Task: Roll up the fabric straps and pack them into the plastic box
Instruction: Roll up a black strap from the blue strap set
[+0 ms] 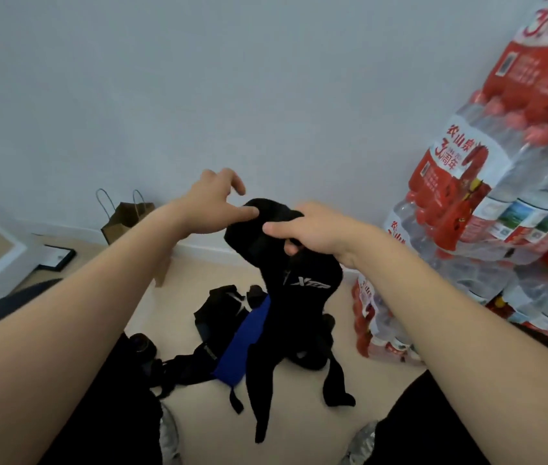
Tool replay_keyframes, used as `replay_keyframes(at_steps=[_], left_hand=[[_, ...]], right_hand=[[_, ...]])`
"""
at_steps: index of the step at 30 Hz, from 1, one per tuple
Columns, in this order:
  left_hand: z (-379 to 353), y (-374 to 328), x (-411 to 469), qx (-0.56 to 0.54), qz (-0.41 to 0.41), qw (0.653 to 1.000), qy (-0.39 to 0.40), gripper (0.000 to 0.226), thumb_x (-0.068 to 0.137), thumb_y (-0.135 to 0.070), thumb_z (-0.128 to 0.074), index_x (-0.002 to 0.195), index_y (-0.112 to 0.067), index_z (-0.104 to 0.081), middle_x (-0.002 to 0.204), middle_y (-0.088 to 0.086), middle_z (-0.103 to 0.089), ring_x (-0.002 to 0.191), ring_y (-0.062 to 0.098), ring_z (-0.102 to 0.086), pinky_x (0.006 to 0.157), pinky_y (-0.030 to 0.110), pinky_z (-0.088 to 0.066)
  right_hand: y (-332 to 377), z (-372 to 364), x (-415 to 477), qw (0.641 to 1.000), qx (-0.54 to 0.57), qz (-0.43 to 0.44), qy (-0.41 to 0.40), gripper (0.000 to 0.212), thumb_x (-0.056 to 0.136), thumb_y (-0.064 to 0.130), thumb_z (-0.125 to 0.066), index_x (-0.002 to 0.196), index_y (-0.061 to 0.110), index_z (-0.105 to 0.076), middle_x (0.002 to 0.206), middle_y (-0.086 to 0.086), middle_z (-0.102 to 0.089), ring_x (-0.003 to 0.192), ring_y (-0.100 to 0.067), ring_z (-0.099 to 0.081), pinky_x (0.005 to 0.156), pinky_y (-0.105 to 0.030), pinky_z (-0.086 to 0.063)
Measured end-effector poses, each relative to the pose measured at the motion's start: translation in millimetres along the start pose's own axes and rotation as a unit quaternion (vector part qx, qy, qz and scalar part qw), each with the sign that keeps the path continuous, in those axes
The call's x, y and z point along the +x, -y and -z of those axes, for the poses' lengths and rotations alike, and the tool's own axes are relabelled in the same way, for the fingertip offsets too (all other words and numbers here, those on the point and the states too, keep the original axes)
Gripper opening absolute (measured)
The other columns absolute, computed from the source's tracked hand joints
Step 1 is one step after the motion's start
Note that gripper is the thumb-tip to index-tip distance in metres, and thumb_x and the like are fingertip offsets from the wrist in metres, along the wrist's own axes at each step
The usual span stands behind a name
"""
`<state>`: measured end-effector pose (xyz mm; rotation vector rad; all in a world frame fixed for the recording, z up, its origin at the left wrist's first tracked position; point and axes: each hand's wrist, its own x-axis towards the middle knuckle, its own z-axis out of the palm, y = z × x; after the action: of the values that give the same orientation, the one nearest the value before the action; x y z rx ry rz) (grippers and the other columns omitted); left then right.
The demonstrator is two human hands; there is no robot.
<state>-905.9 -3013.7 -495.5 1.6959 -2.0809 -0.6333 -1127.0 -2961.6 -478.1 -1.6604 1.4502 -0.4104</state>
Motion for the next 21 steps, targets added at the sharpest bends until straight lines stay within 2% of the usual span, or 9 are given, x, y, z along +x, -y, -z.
replay_keyframes(at_steps=[3,5,7,10,12,14,17,19,21], left_hand=[[1,0,3,-0.105,0.103,0.989,0.001,0.063,0.099,-0.064,-0.053,0.078,-0.008,-0.071,0.075,-0.002,-0.077,0.074,0.026,-0.075,0.071,0.033,-0.054],[0,-2,3,-0.213,0.158,0.960,0.095,0.084,0.094,-0.080,-0.039,0.091,-0.008,-0.082,0.086,0.004,-0.084,0.083,0.024,-0.082,0.080,0.037,-0.059],[-7,-4,9,-0.277,0.136,0.939,0.149,0.082,0.087,-0.089,-0.040,0.102,-0.022,-0.085,0.101,0.003,-0.084,0.093,0.023,-0.082,0.086,0.042,-0.058],[-23,-8,20,-0.370,0.065,0.915,0.149,0.041,0.101,-0.058,-0.058,0.117,-0.028,-0.081,0.117,0.003,-0.081,0.103,0.021,-0.079,0.099,0.044,-0.059],[-27,-5,28,-0.389,0.054,0.909,0.138,0.026,0.110,-0.029,-0.058,0.124,-0.021,-0.078,0.118,0.007,-0.081,0.098,0.022,-0.078,0.097,0.042,-0.062],[-30,0,35,-0.387,0.064,0.914,0.100,0.025,0.112,-0.022,-0.054,0.127,-0.020,-0.075,0.114,0.007,-0.082,0.097,0.024,-0.079,0.093,0.043,-0.065],[-31,2,51,-0.406,0.108,0.908,-0.005,0.021,0.110,-0.021,-0.059,0.126,-0.014,-0.071,0.117,0.013,-0.080,0.106,0.031,-0.079,0.092,0.052,-0.066],[-30,1,61,-0.450,0.115,0.885,-0.046,0.024,0.103,-0.013,-0.069,0.127,-0.009,-0.066,0.120,0.016,-0.078,0.110,0.033,-0.077,0.092,0.052,-0.065],[-28,2,69,-0.499,0.094,0.860,-0.055,0.047,0.089,-0.003,-0.082,0.131,-0.010,-0.061,0.122,0.014,-0.077,0.109,0.032,-0.078,0.092,0.050,-0.065]], right_hand=[[14,8,13,0.995,0.098,0.012,0.011,0.022,0.105,0.031,-0.067,0.090,0.016,-0.063,0.064,0.001,-0.065,0.052,-0.015,-0.060,0.060,-0.030,-0.049],[19,14,26,0.985,0.172,-0.020,-0.002,0.018,0.106,0.029,-0.066,0.095,0.015,-0.064,0.062,0.000,-0.065,0.051,-0.015,-0.061,0.059,-0.031,-0.049],[20,20,38,0.959,0.273,-0.076,0.001,0.019,0.106,0.027,-0.065,0.092,0.015,-0.063,0.059,0.001,-0.062,0.048,-0.015,-0.059,0.055,-0.030,-0.049],[16,29,51,0.926,0.353,-0.130,0.017,0.030,0.107,0.029,-0.063,0.080,0.015,-0.061,0.057,0.002,-0.059,0.049,-0.017,-0.060,0.057,-0.030,-0.050],[15,34,56,0.937,0.319,-0.142,0.000,0.029,0.106,0.031,-0.063,0.084,0.013,-0.065,0.059,0.000,-0.065,0.052,-0.020,-0.065,0.061,-0.031,-0.053],[18,37,54,0.962,0.230,-0.137,-0.049,0.023,0.102,0.036,-0.064,0.098,0.013,-0.068,0.064,-0.002,-0.070,0.054,-0.021,-0.069,0.058,-0.030,-0.054],[21,36,46,0.985,0.114,-0.108,-0.075,0.031,0.095,0.043,-0.059,0.112,0.018,-0.061,0.094,-0.005,-0.066,0.077,-0.020,-0.065,0.060,-0.031,-0.049],[22,37,37,0.988,0.126,-0.086,-0.023,0.032,0.085,0.044,-0.058,0.108,0.022,-0.062,0.098,-0.003,-0.059,0.080,-0.017,-0.060,0.063,-0.030,-0.048],[20,40,34,0.975,0.209,-0.067,0.032,0.040,0.070,0.037,-0.055,0.106,0.024,-0.064,0.095,-0.001,-0.055,0.077,-0.014,-0.057,0.060,-0.025,-0.049]])
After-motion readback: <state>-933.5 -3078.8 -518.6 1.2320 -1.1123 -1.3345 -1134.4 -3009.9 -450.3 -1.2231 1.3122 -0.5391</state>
